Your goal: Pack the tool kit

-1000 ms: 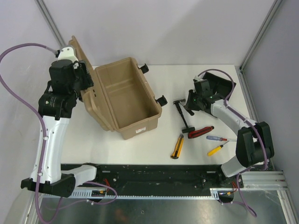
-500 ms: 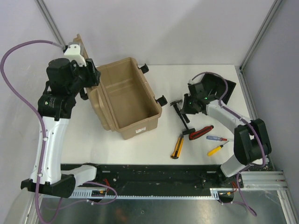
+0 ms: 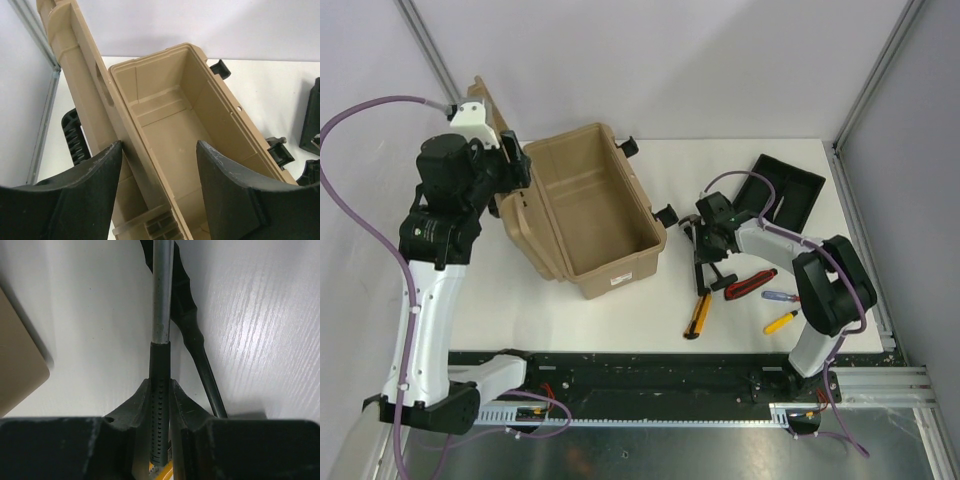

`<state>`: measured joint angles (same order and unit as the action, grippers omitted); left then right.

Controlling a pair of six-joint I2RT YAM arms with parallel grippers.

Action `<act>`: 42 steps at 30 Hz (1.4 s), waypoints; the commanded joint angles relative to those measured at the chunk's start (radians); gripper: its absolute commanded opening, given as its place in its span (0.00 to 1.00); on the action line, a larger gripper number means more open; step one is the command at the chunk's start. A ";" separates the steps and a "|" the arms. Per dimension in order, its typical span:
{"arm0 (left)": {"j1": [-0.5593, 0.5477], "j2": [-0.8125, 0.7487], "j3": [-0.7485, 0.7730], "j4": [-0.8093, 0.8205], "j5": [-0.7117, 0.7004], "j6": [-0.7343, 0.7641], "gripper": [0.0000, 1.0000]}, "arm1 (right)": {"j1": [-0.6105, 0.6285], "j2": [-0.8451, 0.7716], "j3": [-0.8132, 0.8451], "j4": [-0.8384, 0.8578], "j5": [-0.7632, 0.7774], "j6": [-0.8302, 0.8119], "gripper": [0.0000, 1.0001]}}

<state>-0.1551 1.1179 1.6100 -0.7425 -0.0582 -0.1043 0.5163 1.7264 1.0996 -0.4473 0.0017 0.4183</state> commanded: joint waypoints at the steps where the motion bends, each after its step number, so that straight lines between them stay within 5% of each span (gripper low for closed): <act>1: -0.008 -0.047 -0.030 0.025 -0.109 -0.003 0.67 | 0.011 0.048 0.002 0.002 0.034 -0.007 0.00; 9: -0.008 -0.060 -0.004 0.026 -0.109 -0.011 0.78 | 0.018 0.080 0.002 0.019 0.036 0.005 0.32; 16: -0.008 -0.058 0.031 0.028 -0.102 -0.010 0.87 | 0.038 0.119 0.001 0.028 0.076 0.000 0.44; 19: -0.008 -0.058 0.033 0.028 -0.110 -0.009 0.88 | 0.049 0.136 0.001 0.033 0.103 -0.002 0.37; 22: -0.008 -0.060 0.032 0.027 -0.125 -0.011 0.90 | 0.056 0.138 0.002 0.030 0.131 -0.001 0.10; 24: -0.008 -0.063 0.033 0.026 -0.138 -0.013 0.91 | 0.058 0.128 0.003 0.026 0.146 -0.002 0.02; 32: -0.008 -0.077 0.047 0.027 -0.147 -0.023 0.93 | 0.042 -0.036 0.058 0.036 0.149 -0.028 0.00; 42: -0.008 -0.099 0.051 0.027 -0.144 -0.026 0.94 | -0.141 -0.237 0.105 0.148 -0.181 0.078 0.00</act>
<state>-0.1585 1.0393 1.6146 -0.7422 -0.1825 -0.1158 0.4393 1.5871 1.1458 -0.4122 -0.0223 0.4381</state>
